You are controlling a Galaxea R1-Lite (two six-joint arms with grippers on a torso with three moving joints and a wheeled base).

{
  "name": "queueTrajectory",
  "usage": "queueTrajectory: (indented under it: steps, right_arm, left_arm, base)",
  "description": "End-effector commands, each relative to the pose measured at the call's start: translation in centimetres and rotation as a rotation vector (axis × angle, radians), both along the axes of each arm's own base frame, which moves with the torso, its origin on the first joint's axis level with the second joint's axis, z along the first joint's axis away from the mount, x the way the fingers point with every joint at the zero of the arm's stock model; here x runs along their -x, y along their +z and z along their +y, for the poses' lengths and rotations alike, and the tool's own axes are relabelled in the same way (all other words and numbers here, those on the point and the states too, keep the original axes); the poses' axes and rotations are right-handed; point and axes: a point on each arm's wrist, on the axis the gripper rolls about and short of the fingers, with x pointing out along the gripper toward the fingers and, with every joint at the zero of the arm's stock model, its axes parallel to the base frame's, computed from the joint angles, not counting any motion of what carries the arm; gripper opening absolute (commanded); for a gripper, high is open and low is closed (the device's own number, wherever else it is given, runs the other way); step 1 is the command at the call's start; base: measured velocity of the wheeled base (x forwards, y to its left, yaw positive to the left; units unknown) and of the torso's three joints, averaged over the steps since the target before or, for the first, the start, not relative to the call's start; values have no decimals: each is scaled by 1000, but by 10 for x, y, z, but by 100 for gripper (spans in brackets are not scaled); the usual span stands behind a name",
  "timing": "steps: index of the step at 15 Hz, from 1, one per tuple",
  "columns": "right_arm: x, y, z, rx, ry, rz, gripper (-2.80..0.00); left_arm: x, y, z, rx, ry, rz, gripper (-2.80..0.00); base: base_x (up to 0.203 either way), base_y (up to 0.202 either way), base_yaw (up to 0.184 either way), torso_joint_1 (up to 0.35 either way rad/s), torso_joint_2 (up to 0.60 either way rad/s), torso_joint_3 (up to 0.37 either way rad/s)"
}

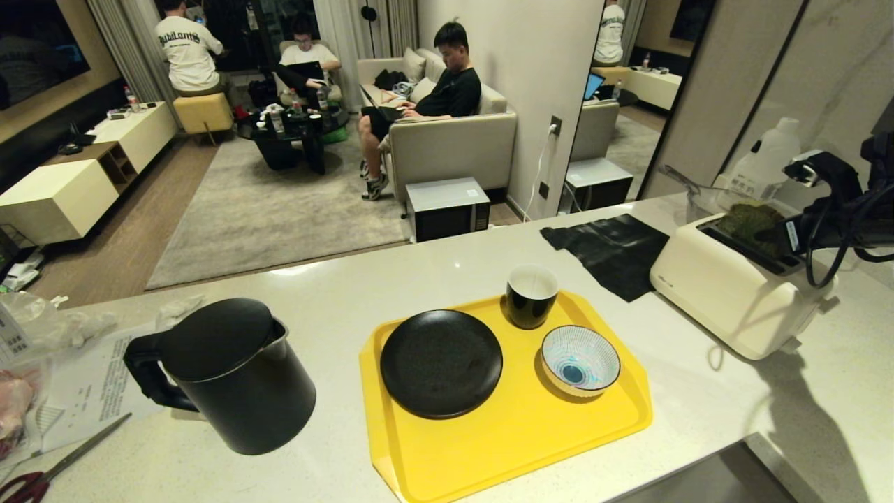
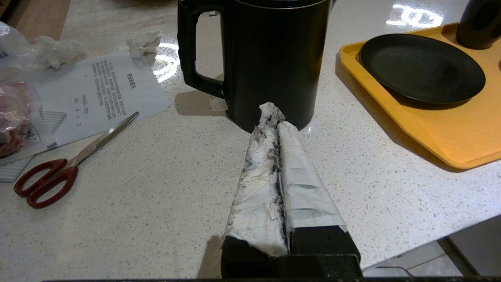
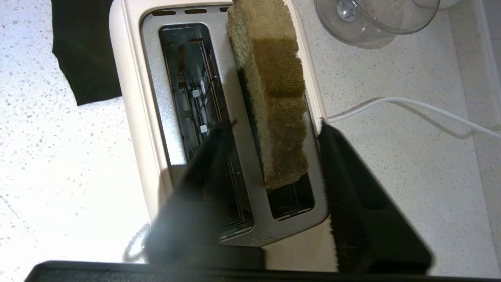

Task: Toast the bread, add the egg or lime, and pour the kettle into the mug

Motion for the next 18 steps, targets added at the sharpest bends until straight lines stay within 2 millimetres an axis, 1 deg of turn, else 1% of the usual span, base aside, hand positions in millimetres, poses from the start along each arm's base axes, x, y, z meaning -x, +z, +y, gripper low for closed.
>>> queueTrajectory:
  steps: [1,4,7,9,13,18]
  right_arm:
    - [1,1,0,2,1,-1,-280]
    - [7,6,0,4,-3,-10,-280]
    - [17,15,0,17,-10,-56,-280]
    - [24,21,2,-20,-26,-92,-280]
    - [46,47,8,-83,-64,-176,-280]
    - [73,83,11,-68,-76,-330,-280]
  left_arm:
    - [0,0,0,-1,0,-3,-280]
    - [0,0,0,0,0,-3,-280]
    - [0,0,0,-1,0,-3,-280]
    - [0,0,0,-1,0,-3,-280]
    - [0,0,0,0,0,-3,-280]
    - [0,0,0,-1,0,-3,-280]
  base:
    - [0,0,0,0,0,0]
    - [0,0,0,0,0,0]
    - [0,0,0,0,0,0]
    - [0,0,0,0,0,0]
    - [0,0,0,0,0,0]
    - [0,0,0,0,0,0]
